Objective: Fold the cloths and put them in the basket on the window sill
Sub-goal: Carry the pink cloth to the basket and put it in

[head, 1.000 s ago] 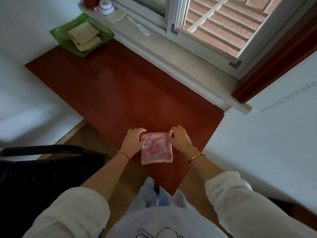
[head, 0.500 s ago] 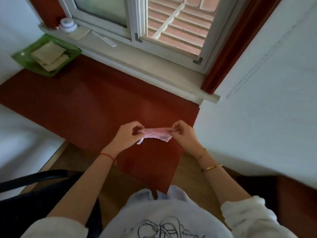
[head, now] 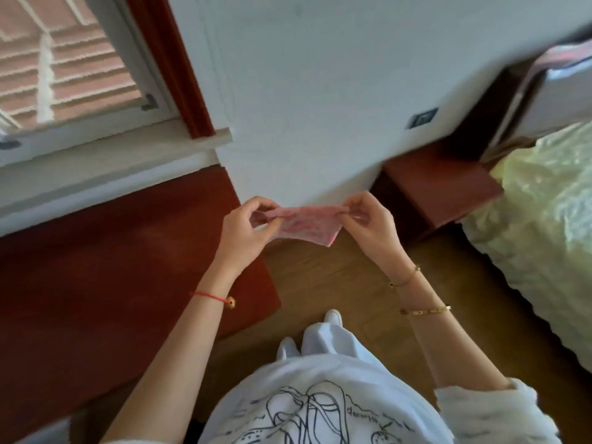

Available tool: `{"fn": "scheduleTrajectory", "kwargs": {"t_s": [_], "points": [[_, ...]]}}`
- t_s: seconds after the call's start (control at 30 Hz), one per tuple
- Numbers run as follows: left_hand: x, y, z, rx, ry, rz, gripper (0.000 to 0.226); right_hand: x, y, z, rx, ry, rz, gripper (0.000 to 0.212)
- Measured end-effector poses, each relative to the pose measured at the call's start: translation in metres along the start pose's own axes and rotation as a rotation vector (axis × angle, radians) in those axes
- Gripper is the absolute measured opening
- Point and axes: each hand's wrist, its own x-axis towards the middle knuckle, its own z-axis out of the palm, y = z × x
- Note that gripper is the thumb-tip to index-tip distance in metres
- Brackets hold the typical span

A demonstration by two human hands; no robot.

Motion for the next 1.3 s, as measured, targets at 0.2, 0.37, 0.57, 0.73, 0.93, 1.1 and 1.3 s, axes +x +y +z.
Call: {"fn": "scheduleTrajectory", "kwargs": {"t_s": [0.2, 0.37, 0.57, 0.73, 0.93, 1.1, 1.3], "points": [[-0.003, 0.078, 0.102, -0.077, -0.331, 0.191, 0.015, -0.092, 0.02, -0.117, -0.012, 0.347, 0.041, 0.014], [-0.031, 0.144, 0.212, -0.131, -0.591, 0.304, 0.013, -0.186, 0.044, -0.213, -0.074, 0.611, 0.099, 0.015], [-0.097, 0.229, 0.352, -0.22, -0.885, 0.43, 0.014, -0.313, 0.068, -0.324, -0.142, 0.847, 0.179, 0.018], [-0.16, 0.298, 0.457, -0.281, -1.082, 0.515, 0.016, -0.405, 0.082, -0.398, -0.182, 1.073, 0.255, 0.021], [-0.231, 0.371, 0.572, -0.285, -1.293, 0.63, 0.015, -0.49, 0.101, -0.467, -0.214, 1.359, 0.395, 0.015], [-0.291, 0.423, 0.668, -0.268, -1.425, 0.681, 0.015, -0.548, 0.12, -0.526, -0.17, 1.562, 0.487, 0.014], [-0.361, 0.507, 0.79, -0.285, -1.587, 0.765, 0.018, -0.614, 0.144, -0.622, -0.168, 1.735, 0.556, 0.011]]}}
